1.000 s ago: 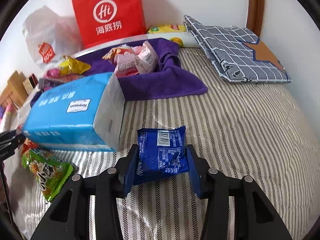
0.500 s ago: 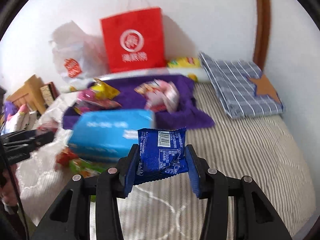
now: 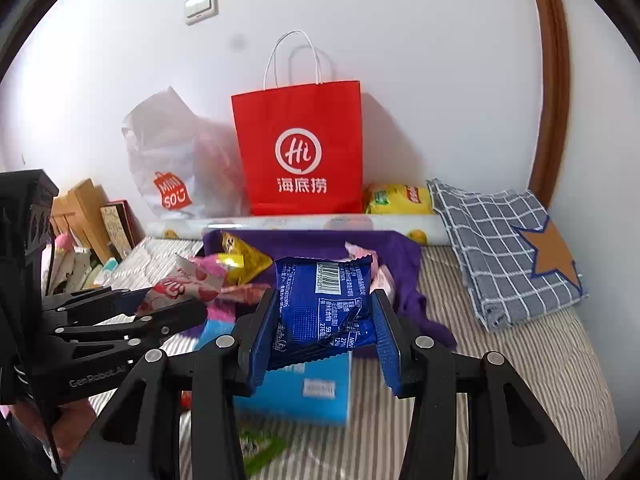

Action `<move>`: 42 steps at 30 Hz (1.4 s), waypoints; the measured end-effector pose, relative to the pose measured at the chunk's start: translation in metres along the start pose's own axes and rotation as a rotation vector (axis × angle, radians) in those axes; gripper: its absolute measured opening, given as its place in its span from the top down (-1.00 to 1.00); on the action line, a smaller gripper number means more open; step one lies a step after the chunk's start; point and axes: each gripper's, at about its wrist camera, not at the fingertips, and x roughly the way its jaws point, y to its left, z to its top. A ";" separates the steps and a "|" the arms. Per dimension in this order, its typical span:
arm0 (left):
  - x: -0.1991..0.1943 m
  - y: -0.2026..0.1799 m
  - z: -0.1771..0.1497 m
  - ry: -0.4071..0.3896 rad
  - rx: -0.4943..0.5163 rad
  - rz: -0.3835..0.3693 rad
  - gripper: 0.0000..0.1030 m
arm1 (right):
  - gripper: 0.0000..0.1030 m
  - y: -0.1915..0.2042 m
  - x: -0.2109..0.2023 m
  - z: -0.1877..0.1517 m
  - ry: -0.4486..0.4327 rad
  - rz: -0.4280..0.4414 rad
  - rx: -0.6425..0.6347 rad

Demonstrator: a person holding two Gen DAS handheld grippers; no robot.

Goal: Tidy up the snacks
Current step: 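Carry the blue packet toward the purple towel with the right gripper, then release the blue packet on the towel with the right gripper while the left gripper releases the lychee bag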

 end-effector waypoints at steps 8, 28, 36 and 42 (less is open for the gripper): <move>0.026 0.037 0.036 -0.029 -0.044 0.051 0.25 | 0.11 -0.003 0.054 0.031 0.033 0.040 0.011; 0.055 0.108 0.020 0.008 -0.197 0.103 0.24 | 0.11 -0.003 0.149 0.008 0.194 0.106 -0.039; 0.061 0.104 0.018 0.023 -0.188 0.093 0.24 | 0.10 -0.008 0.157 0.008 0.236 0.138 -0.007; 0.065 0.105 0.016 0.037 -0.205 0.070 0.24 | 0.09 -0.006 0.159 0.008 0.242 0.130 -0.007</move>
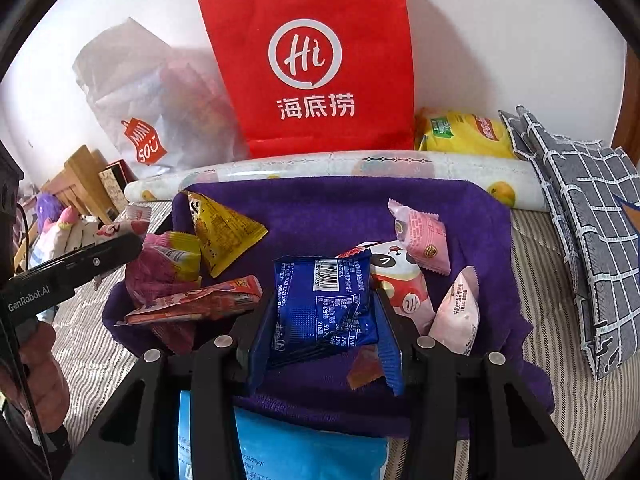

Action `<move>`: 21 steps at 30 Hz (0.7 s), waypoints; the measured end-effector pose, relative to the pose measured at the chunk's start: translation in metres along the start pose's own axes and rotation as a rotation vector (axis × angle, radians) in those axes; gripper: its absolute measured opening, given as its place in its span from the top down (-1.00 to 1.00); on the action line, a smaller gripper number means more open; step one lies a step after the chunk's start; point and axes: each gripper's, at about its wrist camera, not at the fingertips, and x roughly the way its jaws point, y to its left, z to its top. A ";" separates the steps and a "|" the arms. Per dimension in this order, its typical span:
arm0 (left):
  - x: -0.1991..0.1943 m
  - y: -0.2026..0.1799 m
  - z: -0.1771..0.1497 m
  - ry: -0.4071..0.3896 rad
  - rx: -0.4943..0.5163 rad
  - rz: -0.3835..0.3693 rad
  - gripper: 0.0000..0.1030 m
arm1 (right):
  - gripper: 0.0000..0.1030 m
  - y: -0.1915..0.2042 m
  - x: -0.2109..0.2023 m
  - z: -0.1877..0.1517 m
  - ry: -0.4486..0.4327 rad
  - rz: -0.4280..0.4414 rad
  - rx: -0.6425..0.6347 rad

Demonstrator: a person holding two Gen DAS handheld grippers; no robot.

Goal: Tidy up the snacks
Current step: 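Release the blue packet on the towel with the right gripper while the left gripper releases the lychee bag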

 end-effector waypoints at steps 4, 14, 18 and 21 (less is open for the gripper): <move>0.000 0.001 -0.001 -0.007 -0.024 -0.035 0.24 | 0.09 0.001 0.000 0.000 0.003 -0.004 -0.005; 0.007 -0.014 0.005 -0.021 -0.019 -0.071 0.23 | -0.01 0.000 0.003 0.000 0.025 0.006 -0.001; 0.021 -0.023 0.001 0.005 -0.005 -0.055 0.23 | -0.11 0.001 0.000 0.000 0.019 0.009 -0.004; 0.026 -0.026 -0.001 0.009 0.008 -0.044 0.21 | -0.12 0.000 -0.003 0.001 0.010 0.008 0.003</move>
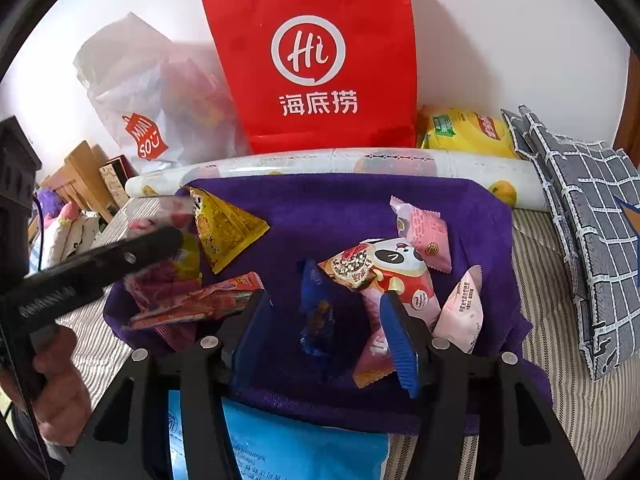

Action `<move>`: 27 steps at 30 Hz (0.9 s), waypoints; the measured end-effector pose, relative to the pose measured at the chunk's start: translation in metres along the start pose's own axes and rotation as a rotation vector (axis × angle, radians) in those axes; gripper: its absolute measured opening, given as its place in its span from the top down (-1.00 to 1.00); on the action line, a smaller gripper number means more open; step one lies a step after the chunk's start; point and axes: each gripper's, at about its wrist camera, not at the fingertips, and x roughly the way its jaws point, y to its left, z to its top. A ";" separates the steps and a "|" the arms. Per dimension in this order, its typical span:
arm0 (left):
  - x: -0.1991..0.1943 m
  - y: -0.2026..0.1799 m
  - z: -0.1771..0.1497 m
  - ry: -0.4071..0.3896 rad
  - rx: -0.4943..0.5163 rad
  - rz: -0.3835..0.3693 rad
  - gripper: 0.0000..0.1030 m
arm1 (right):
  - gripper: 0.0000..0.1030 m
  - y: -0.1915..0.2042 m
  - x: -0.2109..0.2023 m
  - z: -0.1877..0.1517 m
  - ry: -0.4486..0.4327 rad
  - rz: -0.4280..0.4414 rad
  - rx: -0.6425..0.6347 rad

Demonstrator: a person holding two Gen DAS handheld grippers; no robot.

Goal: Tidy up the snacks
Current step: 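Release the blue packet on the towel with the right gripper while the left gripper releases the lychee bag, then move both grippers back to the loose snacks beside the tissue box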

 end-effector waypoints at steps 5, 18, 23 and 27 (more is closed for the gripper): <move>0.000 -0.002 -0.001 -0.007 0.010 0.002 0.19 | -0.12 -0.004 -0.007 0.002 -0.023 0.008 0.017; -0.020 0.003 0.002 -0.053 -0.005 -0.022 -0.12 | -0.12 -0.012 -0.025 0.004 -0.098 -0.003 0.050; -0.023 0.006 0.001 -0.035 -0.022 -0.022 -0.12 | -0.06 -0.007 -0.039 0.002 -0.143 0.004 0.032; -0.027 0.003 -0.001 -0.025 -0.007 -0.010 -0.12 | -0.01 -0.002 -0.056 -0.005 -0.181 -0.026 0.023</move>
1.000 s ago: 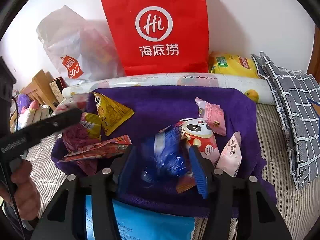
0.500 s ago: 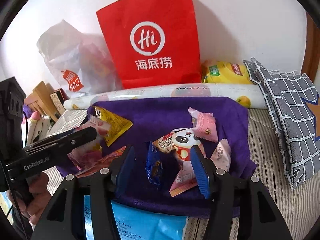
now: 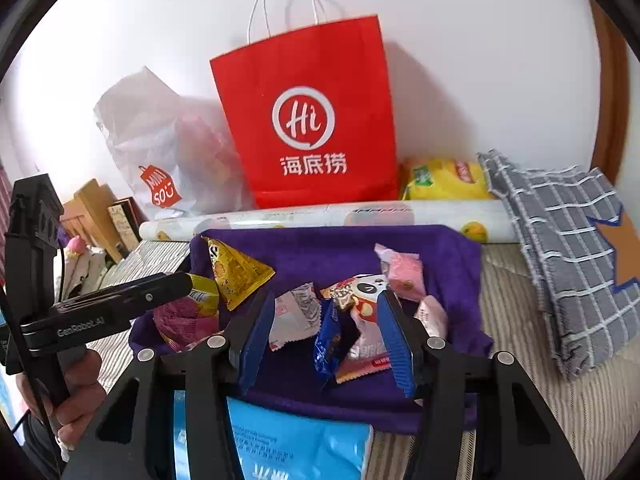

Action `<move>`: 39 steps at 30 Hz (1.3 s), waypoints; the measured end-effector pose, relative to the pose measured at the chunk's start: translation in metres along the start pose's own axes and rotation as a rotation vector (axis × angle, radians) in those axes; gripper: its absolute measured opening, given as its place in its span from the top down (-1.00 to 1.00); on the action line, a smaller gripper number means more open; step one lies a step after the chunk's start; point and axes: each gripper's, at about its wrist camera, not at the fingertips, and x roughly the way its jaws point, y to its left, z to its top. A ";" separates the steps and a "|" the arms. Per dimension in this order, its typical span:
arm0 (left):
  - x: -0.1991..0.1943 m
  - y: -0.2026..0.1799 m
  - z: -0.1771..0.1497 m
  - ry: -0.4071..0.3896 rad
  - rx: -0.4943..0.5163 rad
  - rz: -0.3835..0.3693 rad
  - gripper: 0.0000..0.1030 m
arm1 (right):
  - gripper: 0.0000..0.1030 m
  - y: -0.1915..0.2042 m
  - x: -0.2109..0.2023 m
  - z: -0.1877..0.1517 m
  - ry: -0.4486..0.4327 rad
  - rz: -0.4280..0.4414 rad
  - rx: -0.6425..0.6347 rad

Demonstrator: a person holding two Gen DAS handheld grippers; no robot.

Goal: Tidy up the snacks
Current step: 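Move both grippers back to the loose snacks beside the tissue box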

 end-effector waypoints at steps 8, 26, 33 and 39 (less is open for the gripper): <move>-0.012 -0.015 -0.003 0.011 0.043 -0.001 -0.16 | -0.01 0.010 -0.042 -0.028 -0.005 -0.100 -0.040; -0.072 -0.016 -0.041 0.041 0.069 -0.001 -0.33 | -0.05 0.040 -0.094 -0.101 0.080 -0.063 0.035; -0.089 -0.009 -0.059 0.051 0.085 0.026 -0.34 | -0.06 0.057 -0.087 -0.119 0.121 -0.047 0.014; -0.100 0.017 -0.070 0.060 0.048 0.046 -0.34 | -0.18 0.070 -0.080 -0.133 0.155 -0.035 -0.017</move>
